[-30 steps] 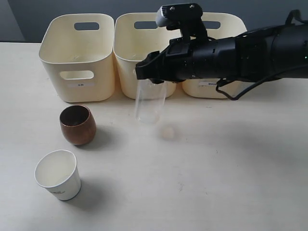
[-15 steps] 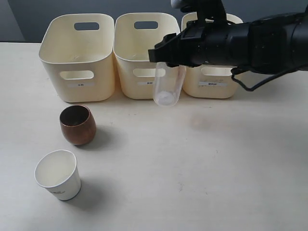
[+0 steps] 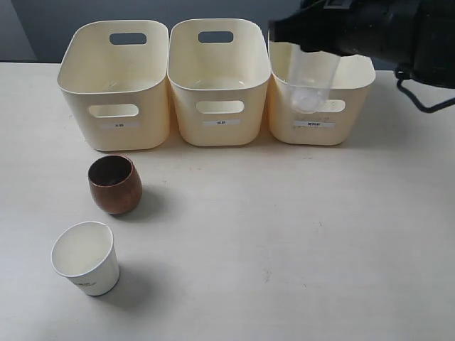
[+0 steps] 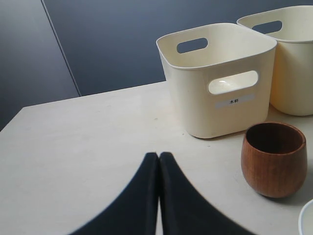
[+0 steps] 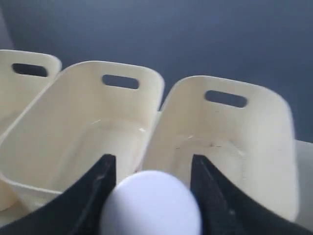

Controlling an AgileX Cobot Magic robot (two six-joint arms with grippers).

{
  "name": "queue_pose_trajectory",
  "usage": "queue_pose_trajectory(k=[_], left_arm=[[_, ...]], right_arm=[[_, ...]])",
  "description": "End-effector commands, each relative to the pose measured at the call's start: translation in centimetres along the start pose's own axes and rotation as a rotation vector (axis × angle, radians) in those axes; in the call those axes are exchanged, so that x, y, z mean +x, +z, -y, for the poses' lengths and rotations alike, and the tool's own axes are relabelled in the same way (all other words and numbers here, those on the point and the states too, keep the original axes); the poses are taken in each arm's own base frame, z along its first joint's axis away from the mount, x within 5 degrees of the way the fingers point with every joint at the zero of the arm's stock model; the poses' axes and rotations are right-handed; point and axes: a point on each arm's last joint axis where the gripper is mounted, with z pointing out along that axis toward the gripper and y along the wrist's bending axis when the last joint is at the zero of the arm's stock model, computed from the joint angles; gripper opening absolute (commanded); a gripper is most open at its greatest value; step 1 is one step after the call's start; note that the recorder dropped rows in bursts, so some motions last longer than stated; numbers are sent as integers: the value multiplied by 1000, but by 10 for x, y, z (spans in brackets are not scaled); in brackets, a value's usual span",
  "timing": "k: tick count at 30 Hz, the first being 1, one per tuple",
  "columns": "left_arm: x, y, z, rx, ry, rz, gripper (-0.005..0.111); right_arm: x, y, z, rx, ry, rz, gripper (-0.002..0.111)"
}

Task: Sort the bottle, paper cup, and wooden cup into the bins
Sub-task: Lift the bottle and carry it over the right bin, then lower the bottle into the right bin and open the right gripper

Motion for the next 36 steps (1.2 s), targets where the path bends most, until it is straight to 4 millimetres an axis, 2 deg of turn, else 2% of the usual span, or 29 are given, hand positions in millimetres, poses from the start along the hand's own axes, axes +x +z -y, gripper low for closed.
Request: queue_pose_trajectory(k=[1,7,10,14,17,25,36], left_arm=[[0,0,0,2,-1,5,0],[0,0,0,2,-1,5,0],[0,0,0,2,-1,5,0],[0,0,0,2,-1,5,0],[0,0,0,2,-1,5,0],[0,0,0,2,-1,5,0],[0,0,0,2,-1,5,0]], right_arm=[[-13,-6,15,151,-46,48,-1],[-41,-1,17,210,-48,149,-1],[-48,13,17,268,-72,163,-1],[-44,37,15,294,-85,138,-1],[-41,53,22,314,-62,118,-1],[-39,60,25,326,-52,119,-1],[-21,83,20,301,-33,87,-1]])
